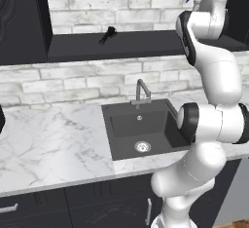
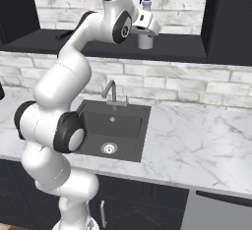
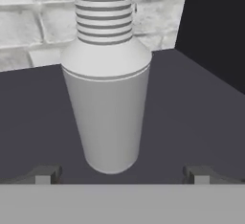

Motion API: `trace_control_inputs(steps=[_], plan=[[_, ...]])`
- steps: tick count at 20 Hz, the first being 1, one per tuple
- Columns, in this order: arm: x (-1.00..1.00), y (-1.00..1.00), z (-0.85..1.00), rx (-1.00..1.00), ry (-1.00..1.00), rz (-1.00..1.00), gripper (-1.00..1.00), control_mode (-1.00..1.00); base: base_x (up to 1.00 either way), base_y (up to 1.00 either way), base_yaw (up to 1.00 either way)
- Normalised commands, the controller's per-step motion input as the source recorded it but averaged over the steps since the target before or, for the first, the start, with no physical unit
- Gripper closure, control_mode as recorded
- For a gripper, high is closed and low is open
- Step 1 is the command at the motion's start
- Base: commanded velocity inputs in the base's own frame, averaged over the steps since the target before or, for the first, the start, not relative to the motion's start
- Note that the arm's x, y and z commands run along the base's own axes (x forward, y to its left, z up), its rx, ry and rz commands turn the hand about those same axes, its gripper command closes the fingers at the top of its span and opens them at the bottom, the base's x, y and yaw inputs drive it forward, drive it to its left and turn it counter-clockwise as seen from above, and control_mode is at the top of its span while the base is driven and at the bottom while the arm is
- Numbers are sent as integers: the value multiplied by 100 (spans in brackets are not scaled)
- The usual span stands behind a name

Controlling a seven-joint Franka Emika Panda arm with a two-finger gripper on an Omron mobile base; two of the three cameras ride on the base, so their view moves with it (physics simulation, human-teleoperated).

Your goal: Locate and retrieve the dish brush and spray from the cabinet. Place them next to the sink.

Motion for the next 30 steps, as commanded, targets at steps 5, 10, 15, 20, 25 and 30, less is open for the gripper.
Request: trace_control_inputs(steps=[5, 10, 15, 20, 25, 30], plan=[[29, 0, -8, 0, 0, 2, -100, -100, 0, 0, 0], [25, -2, -11, 0, 0, 0, -100, -100, 0, 0, 0], [23, -1, -5, 0, 0, 0, -100, -100, 0, 0, 0], [14, -3, -1, 0, 0, 0, -100, -100, 0, 0, 0], [6, -8, 0, 0, 0, 0, -100, -100, 0, 0, 0], [1, -1, -2, 0, 0, 0, 100, -100, 0, 0, 0]])
